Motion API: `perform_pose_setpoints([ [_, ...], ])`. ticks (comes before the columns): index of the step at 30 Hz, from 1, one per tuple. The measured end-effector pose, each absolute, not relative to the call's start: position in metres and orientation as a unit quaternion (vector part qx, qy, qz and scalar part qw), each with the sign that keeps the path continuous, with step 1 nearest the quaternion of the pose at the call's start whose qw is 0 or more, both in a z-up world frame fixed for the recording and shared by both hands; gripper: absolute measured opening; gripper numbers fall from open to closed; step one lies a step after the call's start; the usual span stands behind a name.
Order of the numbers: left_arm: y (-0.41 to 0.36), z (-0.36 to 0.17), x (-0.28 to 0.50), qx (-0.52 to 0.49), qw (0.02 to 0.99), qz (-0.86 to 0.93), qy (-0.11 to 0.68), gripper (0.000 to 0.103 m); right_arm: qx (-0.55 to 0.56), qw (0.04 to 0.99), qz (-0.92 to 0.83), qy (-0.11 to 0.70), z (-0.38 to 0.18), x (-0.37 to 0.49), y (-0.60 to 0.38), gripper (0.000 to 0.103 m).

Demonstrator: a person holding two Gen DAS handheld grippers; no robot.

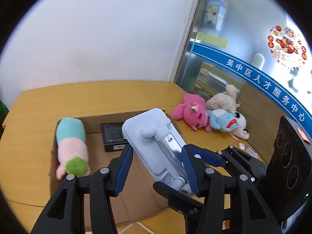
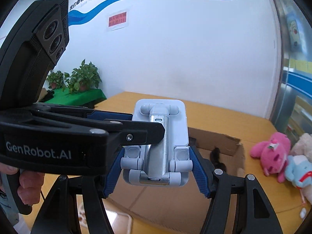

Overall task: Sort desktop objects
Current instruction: 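Carry the phone stand up and into the cardboard box, then lower the phone stand onto the box floor and open both tools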

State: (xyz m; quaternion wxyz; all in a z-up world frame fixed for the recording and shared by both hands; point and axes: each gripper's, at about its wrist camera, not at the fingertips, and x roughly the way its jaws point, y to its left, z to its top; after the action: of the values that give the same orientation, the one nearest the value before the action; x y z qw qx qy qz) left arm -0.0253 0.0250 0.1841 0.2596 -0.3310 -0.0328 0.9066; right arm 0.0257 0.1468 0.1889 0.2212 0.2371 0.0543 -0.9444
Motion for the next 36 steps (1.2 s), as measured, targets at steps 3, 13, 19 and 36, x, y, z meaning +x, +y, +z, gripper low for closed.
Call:
perform_pose_setpoints([
  [3, 0.005, 0.176, -0.044, -0.351, 0.244, 0.903, -0.035, 0.051, 0.252, 0.241, -0.936, 0.043, 0.182, -0.001, 0.125, 0.064],
  [13, -0.052, 0.075, -0.085, -0.474, 0.18, 0.858, -0.085, 0.051, 0.38, 0.294, -0.877, 0.002, 0.09, -0.061, 0.061, 0.064],
  [19, -0.065, 0.036, -0.089, -0.53, 0.148, 0.832, -0.076, 0.051, 0.453, 0.306, -0.836, -0.043, 0.03, -0.071, 0.043, 0.064],
  [36, -0.076, 0.025, -0.098, -0.56, 0.087, 0.823, 0.017, 0.049, 0.534, 0.337, -0.764, -0.133, -0.012, -0.08, 0.024, 0.07],
])
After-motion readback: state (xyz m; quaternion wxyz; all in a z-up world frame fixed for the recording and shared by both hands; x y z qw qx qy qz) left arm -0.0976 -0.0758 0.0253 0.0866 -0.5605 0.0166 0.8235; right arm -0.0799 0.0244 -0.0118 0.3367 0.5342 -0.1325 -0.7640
